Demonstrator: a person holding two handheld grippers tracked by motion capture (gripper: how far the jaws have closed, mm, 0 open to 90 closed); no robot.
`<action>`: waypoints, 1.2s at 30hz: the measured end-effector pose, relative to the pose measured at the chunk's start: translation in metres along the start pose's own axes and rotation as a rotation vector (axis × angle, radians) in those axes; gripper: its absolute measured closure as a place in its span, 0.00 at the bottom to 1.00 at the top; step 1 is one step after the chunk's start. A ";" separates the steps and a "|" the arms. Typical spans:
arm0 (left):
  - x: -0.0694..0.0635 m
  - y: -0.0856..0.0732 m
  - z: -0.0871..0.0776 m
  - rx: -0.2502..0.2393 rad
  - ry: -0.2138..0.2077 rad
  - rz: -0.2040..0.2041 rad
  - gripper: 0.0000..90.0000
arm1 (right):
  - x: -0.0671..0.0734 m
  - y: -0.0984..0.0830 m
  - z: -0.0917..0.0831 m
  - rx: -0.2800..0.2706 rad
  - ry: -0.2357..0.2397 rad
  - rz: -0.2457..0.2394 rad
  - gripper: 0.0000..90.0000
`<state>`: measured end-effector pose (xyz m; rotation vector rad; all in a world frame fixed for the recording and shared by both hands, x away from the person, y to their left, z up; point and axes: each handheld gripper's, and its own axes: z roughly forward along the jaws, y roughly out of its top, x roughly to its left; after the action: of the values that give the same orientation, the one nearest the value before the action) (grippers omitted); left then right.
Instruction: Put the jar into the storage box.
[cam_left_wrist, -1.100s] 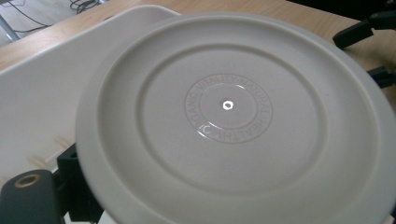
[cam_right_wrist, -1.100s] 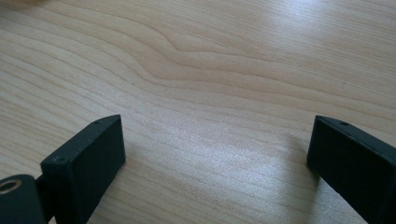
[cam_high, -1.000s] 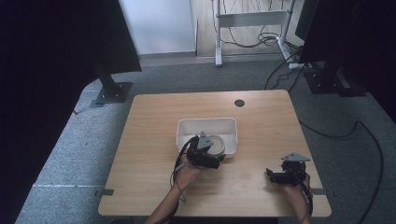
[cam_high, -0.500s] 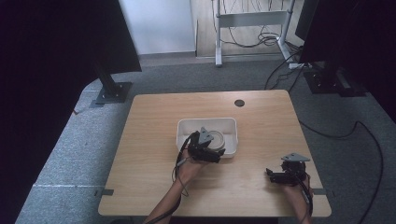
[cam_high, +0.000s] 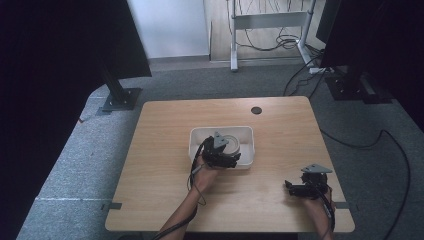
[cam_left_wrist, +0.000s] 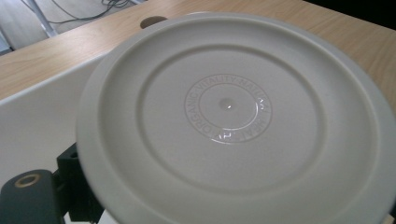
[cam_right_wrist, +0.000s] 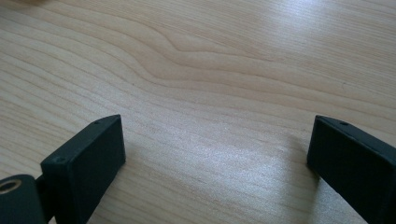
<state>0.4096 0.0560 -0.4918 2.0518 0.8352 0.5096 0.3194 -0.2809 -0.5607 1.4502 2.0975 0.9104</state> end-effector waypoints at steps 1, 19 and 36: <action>0.000 -0.001 0.001 0.001 0.008 -0.003 0.11 | 0.000 0.000 0.000 0.000 0.001 0.000 0.04; -0.001 -0.016 0.021 0.057 0.076 -0.048 0.11 | 0.000 0.000 0.000 0.000 0.001 -0.001 0.04; 0.004 -0.019 0.029 0.103 0.079 -0.117 0.11 | 0.000 0.000 0.000 0.000 0.001 -0.001 0.04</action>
<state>0.4224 0.0508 -0.5235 2.0717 1.0413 0.4937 0.3195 -0.2810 -0.5607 1.4488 2.0982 0.9111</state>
